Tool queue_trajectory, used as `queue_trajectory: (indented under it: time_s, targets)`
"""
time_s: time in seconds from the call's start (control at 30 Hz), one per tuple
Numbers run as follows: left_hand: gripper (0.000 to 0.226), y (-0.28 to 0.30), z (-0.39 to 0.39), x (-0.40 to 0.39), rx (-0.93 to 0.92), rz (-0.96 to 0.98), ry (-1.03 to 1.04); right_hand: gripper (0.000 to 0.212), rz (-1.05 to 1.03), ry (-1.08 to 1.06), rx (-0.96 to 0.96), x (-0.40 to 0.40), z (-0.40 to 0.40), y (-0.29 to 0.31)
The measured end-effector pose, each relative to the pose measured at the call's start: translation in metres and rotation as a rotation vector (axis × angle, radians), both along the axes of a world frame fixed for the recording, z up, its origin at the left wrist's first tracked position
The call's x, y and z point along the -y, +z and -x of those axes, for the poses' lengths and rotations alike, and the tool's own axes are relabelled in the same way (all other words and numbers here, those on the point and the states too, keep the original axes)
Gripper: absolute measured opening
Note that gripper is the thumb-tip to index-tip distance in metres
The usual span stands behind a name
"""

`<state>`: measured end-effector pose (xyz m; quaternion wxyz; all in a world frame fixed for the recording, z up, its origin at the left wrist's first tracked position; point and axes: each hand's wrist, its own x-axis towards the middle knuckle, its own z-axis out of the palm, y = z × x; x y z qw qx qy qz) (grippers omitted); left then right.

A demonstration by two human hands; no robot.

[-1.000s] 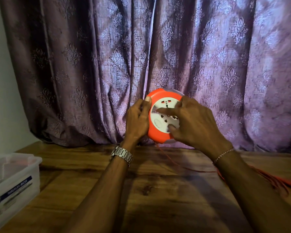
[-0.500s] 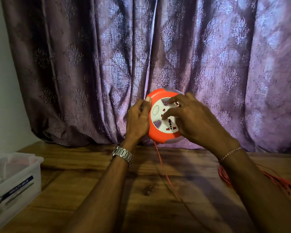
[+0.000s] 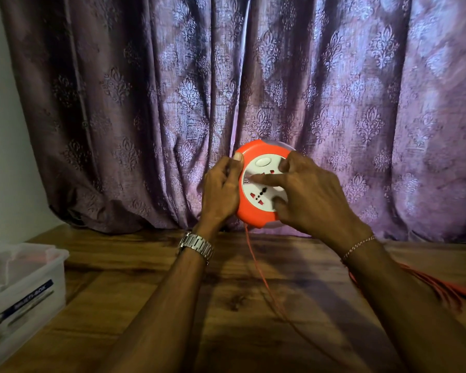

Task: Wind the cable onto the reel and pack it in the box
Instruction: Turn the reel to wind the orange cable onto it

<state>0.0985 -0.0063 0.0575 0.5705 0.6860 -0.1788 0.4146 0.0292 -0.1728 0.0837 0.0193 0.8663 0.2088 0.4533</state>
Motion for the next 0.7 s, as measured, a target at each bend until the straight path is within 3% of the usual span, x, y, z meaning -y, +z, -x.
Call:
queue_trajectory:
  time_s: [0.23,0.37,0.43,0.53,0.7]
  targets:
    - [0.047,0.001,0.001,0.000,0.005,-0.017,0.000,0.070,-0.161,-0.127,0.104,-0.006,-0.002,-0.001]
    - [0.049,0.002,0.005,0.001,0.004,0.004,-0.015,0.068,-0.139,-0.177,0.160,-0.004,0.001,0.001]
    - [0.053,0.002,0.004,0.000,-0.004,0.010,-0.006,0.056,-0.099,-0.093,0.157,-0.002,0.002,0.003]
    - [0.051,0.001,0.003,-0.002,-0.005,0.001,0.010,0.019,-0.026,0.063,0.123,0.001,0.005,0.008]
    - [0.042,0.001,0.002,-0.001,0.003,-0.028,0.025,0.044,0.116,0.105,-0.142,0.006,0.002,0.011]
